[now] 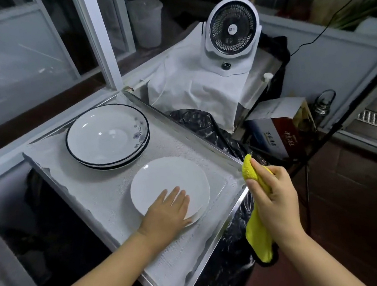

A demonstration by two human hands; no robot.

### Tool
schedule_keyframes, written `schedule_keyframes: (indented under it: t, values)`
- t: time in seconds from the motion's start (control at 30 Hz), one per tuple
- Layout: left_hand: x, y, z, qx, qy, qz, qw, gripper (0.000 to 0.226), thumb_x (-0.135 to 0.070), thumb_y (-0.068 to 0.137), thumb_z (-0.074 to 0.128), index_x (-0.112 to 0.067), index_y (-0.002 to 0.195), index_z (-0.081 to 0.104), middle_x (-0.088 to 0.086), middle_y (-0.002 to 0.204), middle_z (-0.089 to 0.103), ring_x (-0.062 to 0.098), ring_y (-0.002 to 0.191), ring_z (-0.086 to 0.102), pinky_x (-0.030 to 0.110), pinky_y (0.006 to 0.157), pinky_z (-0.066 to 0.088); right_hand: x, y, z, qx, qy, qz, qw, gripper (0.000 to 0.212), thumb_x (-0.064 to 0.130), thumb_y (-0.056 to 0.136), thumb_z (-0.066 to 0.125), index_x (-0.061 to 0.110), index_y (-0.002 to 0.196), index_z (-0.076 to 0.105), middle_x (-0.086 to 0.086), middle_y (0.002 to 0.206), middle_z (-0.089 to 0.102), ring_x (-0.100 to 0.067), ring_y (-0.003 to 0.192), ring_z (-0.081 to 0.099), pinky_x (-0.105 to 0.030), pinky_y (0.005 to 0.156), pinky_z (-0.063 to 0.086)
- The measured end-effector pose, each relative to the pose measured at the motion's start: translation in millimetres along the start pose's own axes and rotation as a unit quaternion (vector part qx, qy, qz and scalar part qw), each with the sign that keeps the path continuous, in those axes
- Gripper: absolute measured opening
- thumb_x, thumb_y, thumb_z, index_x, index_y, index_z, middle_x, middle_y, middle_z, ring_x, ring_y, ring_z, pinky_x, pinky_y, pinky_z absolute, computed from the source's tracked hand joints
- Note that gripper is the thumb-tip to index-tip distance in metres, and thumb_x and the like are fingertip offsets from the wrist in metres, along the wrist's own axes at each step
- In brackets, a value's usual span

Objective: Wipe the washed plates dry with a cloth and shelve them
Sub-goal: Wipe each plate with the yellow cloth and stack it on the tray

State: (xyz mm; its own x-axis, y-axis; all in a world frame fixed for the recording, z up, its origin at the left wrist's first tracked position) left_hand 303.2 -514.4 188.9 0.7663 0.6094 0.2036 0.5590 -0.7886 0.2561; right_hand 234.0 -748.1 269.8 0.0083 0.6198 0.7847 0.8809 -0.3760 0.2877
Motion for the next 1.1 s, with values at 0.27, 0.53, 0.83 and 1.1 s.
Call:
schedule_keyframes:
  t: [0.27, 0.53, 0.83, 1.1]
  values:
    - [-14, 1, 13, 0.048, -0.056, -0.067, 0.995, 0.06, -0.046, 0.085, 0.033, -0.005, 0.106, 0.072, 0.011, 0.109, 0.071, 0.025, 0.099, 0.068, 0.037, 0.079, 0.057, -11, -1, 13, 0.018, -0.005, 0.006, 1.0, 0.051, 0.022, 0.088, 0.066, 0.045, 0.128, 0.046, 0.006, 0.101, 0.05, -0.016, 0.096, 0.052, -0.031, 0.079, 0.043]
    - [-18, 1, 9, 0.081, -0.068, -0.085, 0.991, 0.06, -0.045, 0.082, 0.033, -0.007, 0.106, 0.073, 0.01, 0.11, 0.07, 0.025, 0.101, 0.068, 0.038, 0.08, 0.056, -8, 0, 23, 0.031, -0.002, -0.011, 0.999, 0.053, 0.022, 0.088, 0.067, 0.047, 0.128, 0.045, 0.008, 0.101, 0.05, -0.014, 0.098, 0.053, -0.029, 0.077, 0.042]
    - [5, -36, -56, -0.06, -0.071, -0.187, 0.978, 0.04, -0.038, 0.082, 0.045, -0.014, 0.093, 0.075, 0.003, 0.096, 0.074, 0.019, 0.092, 0.069, 0.033, 0.088, 0.047, 52, 1, 64, 0.088, 0.025, -0.107, 0.99, 0.049, 0.026, 0.087, 0.068, 0.043, 0.129, 0.05, 0.01, 0.1, 0.048, -0.013, 0.095, 0.05, -0.025, 0.079, 0.04]
    - [55, -189, -175, -0.168, 0.016, -0.434, 0.885, 0.026, -0.026, 0.084, 0.053, -0.016, 0.087, 0.077, -0.004, 0.079, 0.073, 0.015, 0.066, 0.069, 0.026, 0.055, 0.051, 187, -43, 159, 0.201, 0.08, -0.242, 0.946, 0.047, 0.034, 0.083, 0.061, 0.045, 0.127, 0.053, 0.011, 0.104, 0.048, -0.006, 0.097, 0.047, -0.009, 0.076, 0.034]
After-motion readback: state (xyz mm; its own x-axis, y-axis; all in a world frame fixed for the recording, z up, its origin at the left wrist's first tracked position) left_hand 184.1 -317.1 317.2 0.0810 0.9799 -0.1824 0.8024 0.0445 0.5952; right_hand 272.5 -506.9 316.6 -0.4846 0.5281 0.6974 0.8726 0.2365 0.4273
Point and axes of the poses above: each hand's wrist, its own y-axis towards the middle knuckle, its own z-axis out of the palm, x = y × z, the point moved 1 cm from there along y, towards the middle knuckle
